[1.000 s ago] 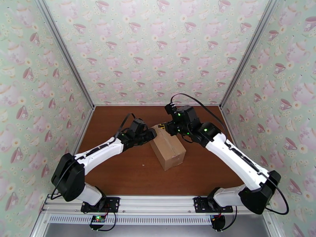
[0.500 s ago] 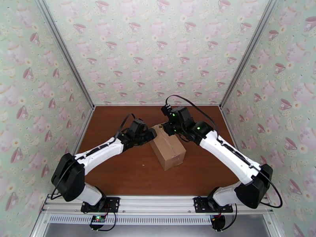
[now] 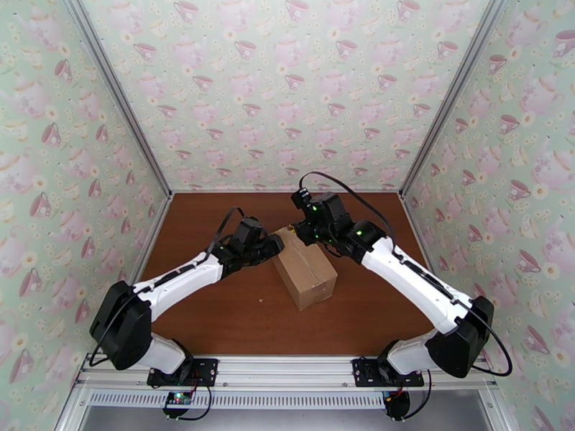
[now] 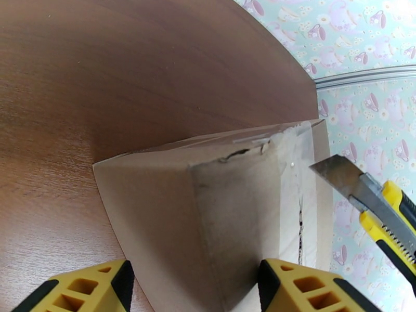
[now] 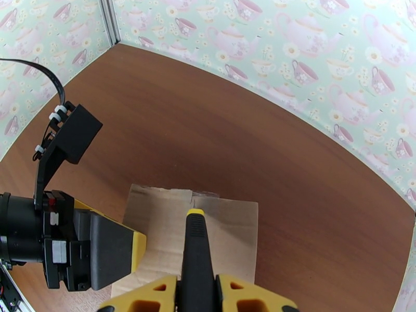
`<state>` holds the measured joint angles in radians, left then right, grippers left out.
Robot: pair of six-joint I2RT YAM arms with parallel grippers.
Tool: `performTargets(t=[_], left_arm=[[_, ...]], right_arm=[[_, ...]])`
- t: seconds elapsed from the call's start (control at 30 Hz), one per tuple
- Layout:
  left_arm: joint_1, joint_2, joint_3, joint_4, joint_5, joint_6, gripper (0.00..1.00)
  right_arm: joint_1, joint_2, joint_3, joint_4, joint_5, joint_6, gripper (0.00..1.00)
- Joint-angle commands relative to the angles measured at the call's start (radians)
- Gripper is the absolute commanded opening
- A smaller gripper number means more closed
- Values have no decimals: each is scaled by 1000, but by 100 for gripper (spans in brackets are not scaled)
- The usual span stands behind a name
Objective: Unpack the express box
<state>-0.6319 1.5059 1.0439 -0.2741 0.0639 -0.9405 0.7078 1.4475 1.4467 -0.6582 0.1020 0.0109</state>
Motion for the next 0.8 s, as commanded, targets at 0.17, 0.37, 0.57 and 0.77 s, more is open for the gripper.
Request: performTargets(t=[0.17,0.37,0.57,0.77], left_arm=[[5,8,-38,-91,-45,-9,68],[7,5,-71,-84,-45,-15,67],[7,-1,-72,-86,-49,-17,67],[10,-4,-71,-86,-53,-18,67]], right_arm=[[13,17,2,17,26,-17,0],[27,19,-8,16,47,-25,0],[32,22,-17,10,76,-40,0],[33,23,-25,9,74,-39,0]])
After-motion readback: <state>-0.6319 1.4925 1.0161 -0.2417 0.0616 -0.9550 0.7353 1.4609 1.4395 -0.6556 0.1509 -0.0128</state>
